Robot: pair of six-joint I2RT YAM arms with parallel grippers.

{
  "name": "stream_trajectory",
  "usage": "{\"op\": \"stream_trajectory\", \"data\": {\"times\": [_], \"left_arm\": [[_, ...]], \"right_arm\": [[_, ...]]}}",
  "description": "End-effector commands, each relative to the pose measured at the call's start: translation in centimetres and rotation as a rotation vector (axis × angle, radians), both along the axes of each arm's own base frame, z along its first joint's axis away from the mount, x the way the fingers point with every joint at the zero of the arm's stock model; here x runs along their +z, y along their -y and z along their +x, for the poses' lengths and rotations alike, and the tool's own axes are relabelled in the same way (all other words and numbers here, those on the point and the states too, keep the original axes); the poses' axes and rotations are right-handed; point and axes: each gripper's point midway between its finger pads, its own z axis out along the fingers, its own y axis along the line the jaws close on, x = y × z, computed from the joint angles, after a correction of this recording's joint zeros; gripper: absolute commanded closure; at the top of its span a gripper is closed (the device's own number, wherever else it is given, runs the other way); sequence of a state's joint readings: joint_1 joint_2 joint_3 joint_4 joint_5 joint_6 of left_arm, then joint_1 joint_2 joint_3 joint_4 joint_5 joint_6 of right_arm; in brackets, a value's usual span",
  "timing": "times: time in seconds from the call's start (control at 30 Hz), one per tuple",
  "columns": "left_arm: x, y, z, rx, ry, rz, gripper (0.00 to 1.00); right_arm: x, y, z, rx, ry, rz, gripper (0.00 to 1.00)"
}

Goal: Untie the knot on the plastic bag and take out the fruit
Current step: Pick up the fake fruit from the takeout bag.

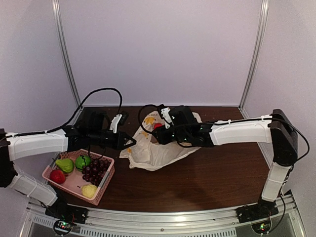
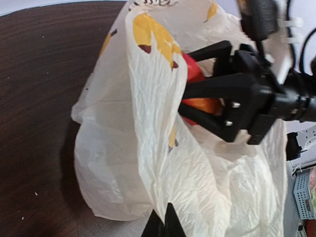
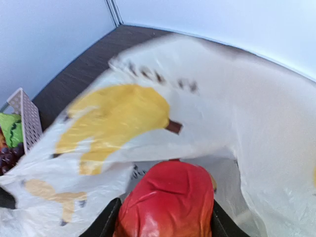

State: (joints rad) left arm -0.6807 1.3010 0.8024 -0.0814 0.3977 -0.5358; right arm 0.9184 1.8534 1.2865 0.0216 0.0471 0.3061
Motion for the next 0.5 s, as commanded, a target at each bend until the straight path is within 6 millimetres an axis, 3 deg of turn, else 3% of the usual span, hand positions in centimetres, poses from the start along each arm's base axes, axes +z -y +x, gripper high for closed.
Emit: {"op": "stream_trajectory", "data": {"times": [0.0, 0.13, 0.3, 0.47], "left_arm": [[1.9, 1.4, 3.6, 0.078, 0.070, -0.041, 1.00], [2.0, 3.3, 4.8, 0.044, 0.070, -0.074, 1.00], [0.4, 3.7, 6.3, 0.061, 0.073, -0.014, 1.00], [-2.0, 3.6, 6.5, 0.066, 0.040, 0.028, 1.00]], "right_arm": [[2.8, -0.1, -2.0, 0.062, 0.008, 0.131, 0.68], [5.0, 0.9, -3.1, 0.051, 0.059, 0.194, 0.68], [7.7, 2.0, -4.5, 0.064, 0.118, 0.242, 0.68], [9.6, 5.4, -4.5, -0.051, 0.218, 0.257, 0.67]]}}
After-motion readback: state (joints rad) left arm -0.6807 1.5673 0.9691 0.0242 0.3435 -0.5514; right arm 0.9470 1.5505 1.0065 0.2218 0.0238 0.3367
